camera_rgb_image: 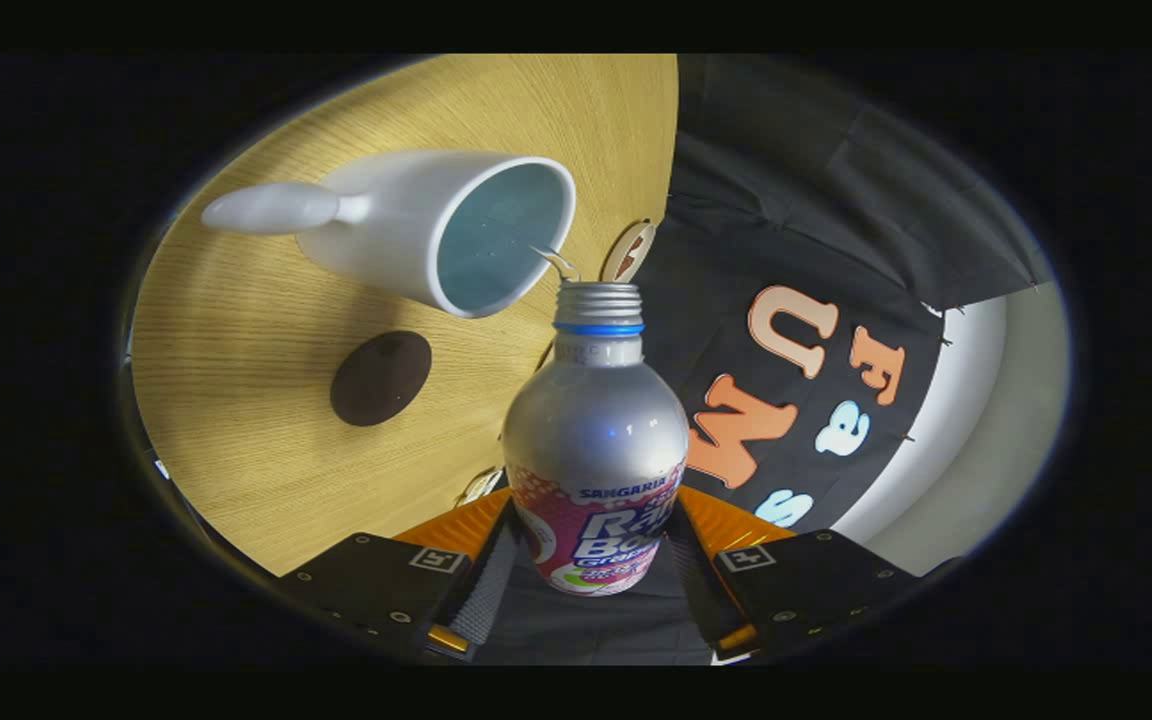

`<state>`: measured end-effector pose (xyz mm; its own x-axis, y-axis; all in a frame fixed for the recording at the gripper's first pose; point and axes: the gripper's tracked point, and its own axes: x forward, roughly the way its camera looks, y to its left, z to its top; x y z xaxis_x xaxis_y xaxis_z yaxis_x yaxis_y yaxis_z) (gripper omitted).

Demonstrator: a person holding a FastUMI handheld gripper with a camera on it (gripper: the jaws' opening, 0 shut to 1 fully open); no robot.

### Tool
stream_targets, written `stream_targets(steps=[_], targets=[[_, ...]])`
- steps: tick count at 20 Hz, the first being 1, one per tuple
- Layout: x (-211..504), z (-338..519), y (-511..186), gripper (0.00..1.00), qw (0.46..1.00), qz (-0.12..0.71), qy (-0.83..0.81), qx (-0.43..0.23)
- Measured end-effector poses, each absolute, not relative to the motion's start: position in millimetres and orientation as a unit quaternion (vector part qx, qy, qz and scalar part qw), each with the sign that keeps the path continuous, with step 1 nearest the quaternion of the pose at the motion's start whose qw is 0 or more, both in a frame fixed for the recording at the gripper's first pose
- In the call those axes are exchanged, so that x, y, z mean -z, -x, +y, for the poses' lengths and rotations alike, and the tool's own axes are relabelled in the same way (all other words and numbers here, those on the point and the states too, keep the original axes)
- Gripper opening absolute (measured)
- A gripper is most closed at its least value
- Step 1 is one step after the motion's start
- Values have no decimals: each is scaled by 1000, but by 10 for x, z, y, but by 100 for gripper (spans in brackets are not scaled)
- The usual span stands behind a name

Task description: Take the bottle from table, then pour the juice into the cup, finally place the bottle on the coaster

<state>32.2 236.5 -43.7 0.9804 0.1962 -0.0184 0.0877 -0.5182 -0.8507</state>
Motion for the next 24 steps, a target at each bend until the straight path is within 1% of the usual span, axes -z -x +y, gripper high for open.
stream_targets(steps=[13, 24], targets=[[376, 2424, -287, 76, 452, -89, 886, -54], [316, 2410, -328, 76, 444, -81, 891, -47]])
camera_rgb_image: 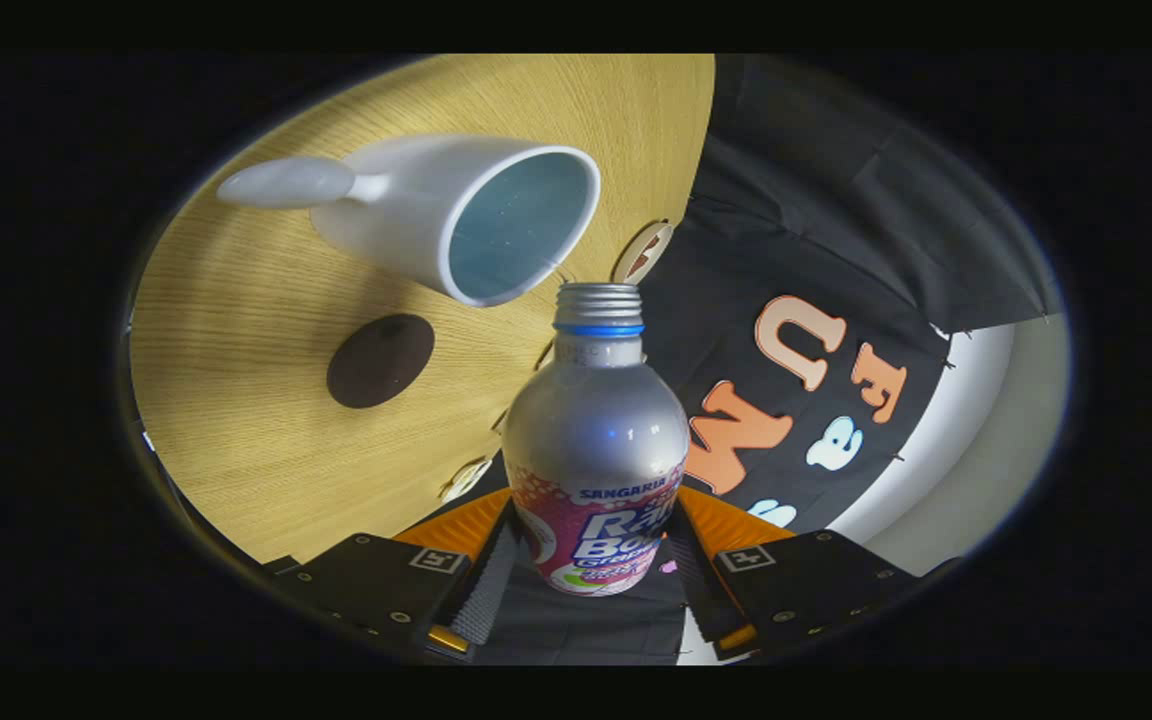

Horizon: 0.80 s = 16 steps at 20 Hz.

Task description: Take the bottle from table, then pour the juice into the cup, finally place the bottle on the coaster

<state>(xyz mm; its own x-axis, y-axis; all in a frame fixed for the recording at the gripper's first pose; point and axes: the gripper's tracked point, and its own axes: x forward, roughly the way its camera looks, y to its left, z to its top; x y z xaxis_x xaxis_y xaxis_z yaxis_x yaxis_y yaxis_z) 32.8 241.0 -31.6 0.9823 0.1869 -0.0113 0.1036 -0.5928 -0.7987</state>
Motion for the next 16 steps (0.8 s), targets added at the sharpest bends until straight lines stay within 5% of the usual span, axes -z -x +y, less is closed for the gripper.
stream_targets(steps=[9, 16], targets=[[283, 2413, -342, 76, 440, -83, 893, -42], [562, 2312, -303, 77, 518, -42, 850, -80]])
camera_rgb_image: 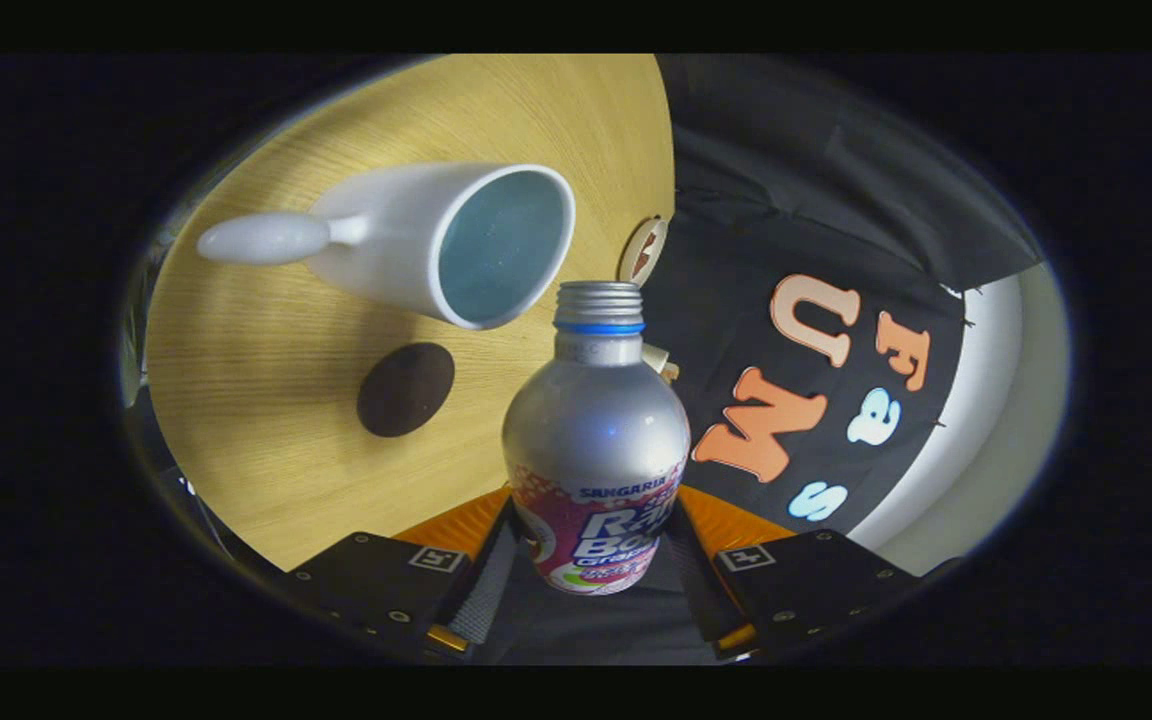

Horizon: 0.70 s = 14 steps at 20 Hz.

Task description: Take the bottle from table, then pour the juice into the cup, finally place the bottle on the coaster

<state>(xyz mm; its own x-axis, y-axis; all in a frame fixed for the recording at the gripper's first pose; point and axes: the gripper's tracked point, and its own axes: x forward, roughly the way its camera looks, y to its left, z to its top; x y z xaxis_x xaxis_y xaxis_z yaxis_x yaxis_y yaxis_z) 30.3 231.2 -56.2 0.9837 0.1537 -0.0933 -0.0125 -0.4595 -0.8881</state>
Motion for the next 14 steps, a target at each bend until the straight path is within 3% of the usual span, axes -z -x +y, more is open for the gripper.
stream_targets(steps=[3, 8, 14], targets=[[591, 2251, -320, 76, 536, -39, 839, -82], [611, 2117, -324, 77, 640, -4, 760, -108], [584, 2017, -295, 77, 721, 9, 682, -121]])
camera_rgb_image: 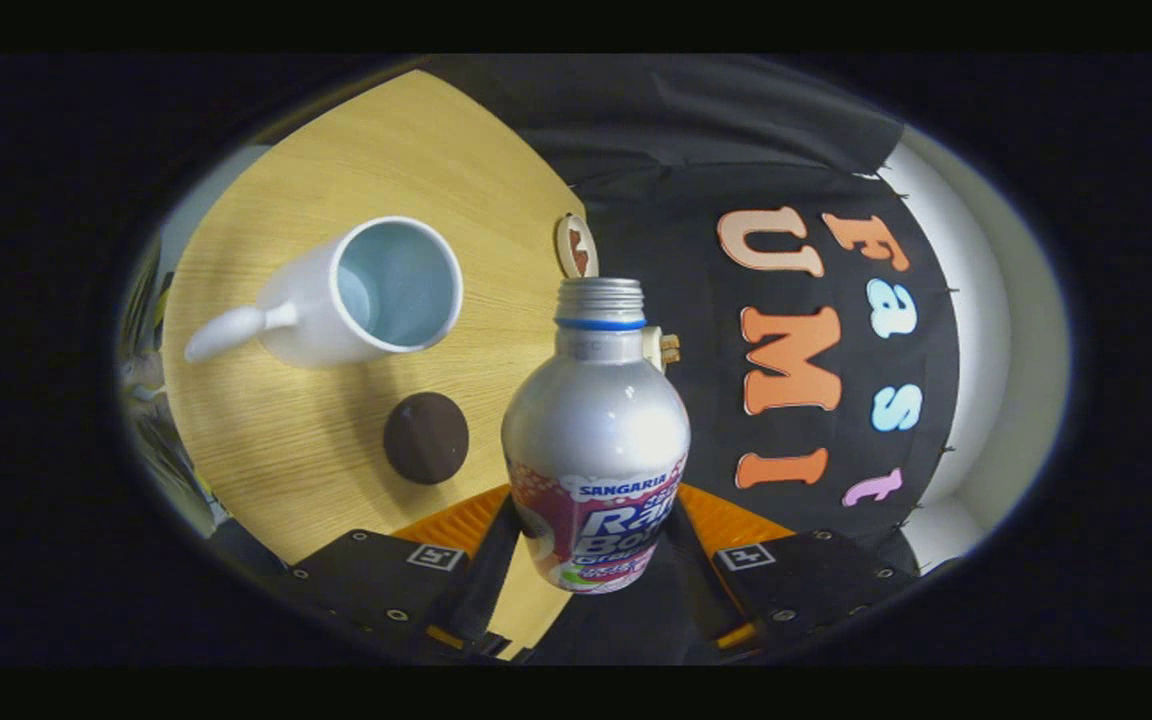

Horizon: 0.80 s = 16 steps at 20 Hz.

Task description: Take the bottle from table, then pour the juice into the cup, finally place the bottle on the coaster

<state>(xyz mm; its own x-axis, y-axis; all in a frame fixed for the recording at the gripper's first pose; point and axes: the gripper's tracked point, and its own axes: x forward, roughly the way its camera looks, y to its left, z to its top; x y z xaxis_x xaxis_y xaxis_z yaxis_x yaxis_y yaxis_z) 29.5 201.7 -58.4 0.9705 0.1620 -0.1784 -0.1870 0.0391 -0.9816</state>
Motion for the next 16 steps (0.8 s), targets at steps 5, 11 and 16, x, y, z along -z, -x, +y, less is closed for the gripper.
stream_targets(steps=[5, 11, 16], targets=[[498, 2024, -288, 77, 798, 28, 582, -153], [431, 2019, -295, 77, 884, 44, 423, -193], [590, 1944, -462, 77, 931, 77, 292, -207]])
